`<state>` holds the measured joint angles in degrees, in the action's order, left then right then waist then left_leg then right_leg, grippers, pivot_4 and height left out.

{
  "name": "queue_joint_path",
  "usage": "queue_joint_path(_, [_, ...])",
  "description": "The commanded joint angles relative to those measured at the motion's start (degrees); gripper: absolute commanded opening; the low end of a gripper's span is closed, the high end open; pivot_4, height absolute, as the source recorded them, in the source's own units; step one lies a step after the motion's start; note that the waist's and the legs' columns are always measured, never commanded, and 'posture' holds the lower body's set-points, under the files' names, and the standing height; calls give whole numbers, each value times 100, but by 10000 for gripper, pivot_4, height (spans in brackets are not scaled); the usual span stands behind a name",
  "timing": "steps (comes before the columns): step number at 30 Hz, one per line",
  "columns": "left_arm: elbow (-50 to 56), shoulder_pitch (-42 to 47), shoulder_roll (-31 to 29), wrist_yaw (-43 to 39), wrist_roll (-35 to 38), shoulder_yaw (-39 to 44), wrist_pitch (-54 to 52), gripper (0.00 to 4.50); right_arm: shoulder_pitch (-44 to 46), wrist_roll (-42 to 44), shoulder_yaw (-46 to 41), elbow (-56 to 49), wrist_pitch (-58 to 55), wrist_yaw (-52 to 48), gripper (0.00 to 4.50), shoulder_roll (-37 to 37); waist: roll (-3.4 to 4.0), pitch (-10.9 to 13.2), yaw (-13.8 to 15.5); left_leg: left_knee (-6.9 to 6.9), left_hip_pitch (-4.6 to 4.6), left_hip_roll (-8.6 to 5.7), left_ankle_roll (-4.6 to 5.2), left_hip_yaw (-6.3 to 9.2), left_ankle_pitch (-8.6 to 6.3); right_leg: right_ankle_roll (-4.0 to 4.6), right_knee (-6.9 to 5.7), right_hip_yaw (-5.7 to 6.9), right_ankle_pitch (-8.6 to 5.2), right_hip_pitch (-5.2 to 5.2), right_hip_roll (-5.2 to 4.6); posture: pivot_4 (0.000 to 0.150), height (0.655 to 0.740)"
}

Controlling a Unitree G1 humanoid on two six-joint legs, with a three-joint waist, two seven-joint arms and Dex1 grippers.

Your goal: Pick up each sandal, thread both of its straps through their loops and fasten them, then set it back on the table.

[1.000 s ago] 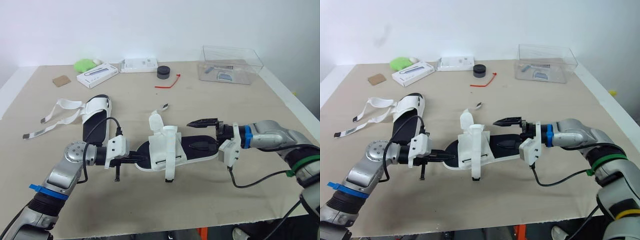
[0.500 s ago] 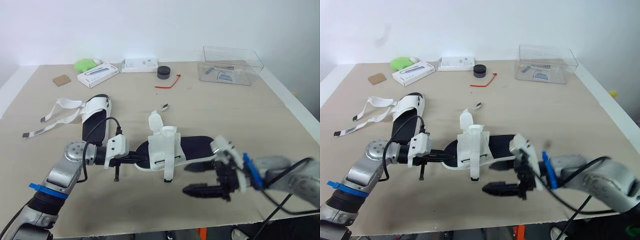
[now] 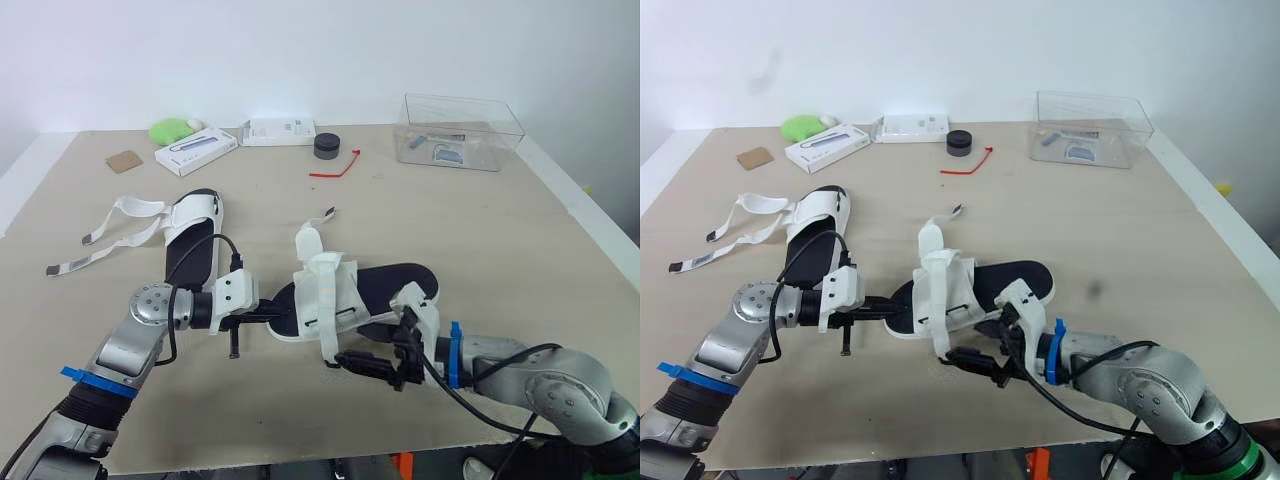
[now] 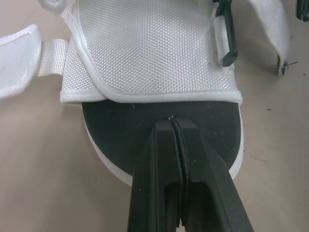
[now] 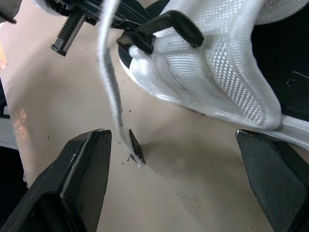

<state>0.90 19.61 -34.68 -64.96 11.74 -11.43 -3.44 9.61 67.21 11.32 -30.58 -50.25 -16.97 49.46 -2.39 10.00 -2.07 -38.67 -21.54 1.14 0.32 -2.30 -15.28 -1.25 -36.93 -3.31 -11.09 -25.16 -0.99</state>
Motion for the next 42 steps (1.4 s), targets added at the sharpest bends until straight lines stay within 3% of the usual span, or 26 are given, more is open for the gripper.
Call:
queue_joint_path(1, [-49,9,36,96,-90,-7,74,0,130,210,-276,-309,-280,73,38746,-137,0,0,-1,0,0,0,0,0,0,0,0,-1,0,0,0,1500,7400])
queue_joint_path(5, [-55,3,66,138,-127,-22,104,0,193,353,-356,-298,-560,92,21819,-293,0,0,-1,0,0,0,0,1,0,0,0,0,0,0,0,1500,7400])
queue_joint_path(9, [-18,-30,66,159,-133,-23,111,0,346,493,-309,-297,-871,18,1517,-389,0,0,-1,0,0,0,0,1,0,0,0,0,0,0,0,1500,7400])
queue_joint_path(18, [11,57,91,216,-217,-8,263,0,655,508,-498,53,-1227,-195,670,-653,0,0,0,0,-2,-1,0,2,0,0,2,1,0,0,0,1500,7400])
queue_joint_path(26, [-20,146,67,135,-258,-10,336,0,1481,2781,-974,599,-1673,298,670,-412,-2,1,-17,2,-5,1,1,4,0,0,5,2,1,0,1,1500,7400])
queue_joint_path(29, [-96,163,113,134,-284,-37,389,0,2355,3242,-948,1538,-1835,632,670,-255,0,2,-49,3,-8,0,1,2,-1,1,8,1,2,-2,0,1500,7400])
queue_joint_path(42, [-200,230,261,179,-347,-137,508,0,3215,2961,-652,3105,-2977,656,670,-321,-4,-1,-41,6,-79,3,18,12,-9,-10,81,18,32,-22,-8,1500,7400])
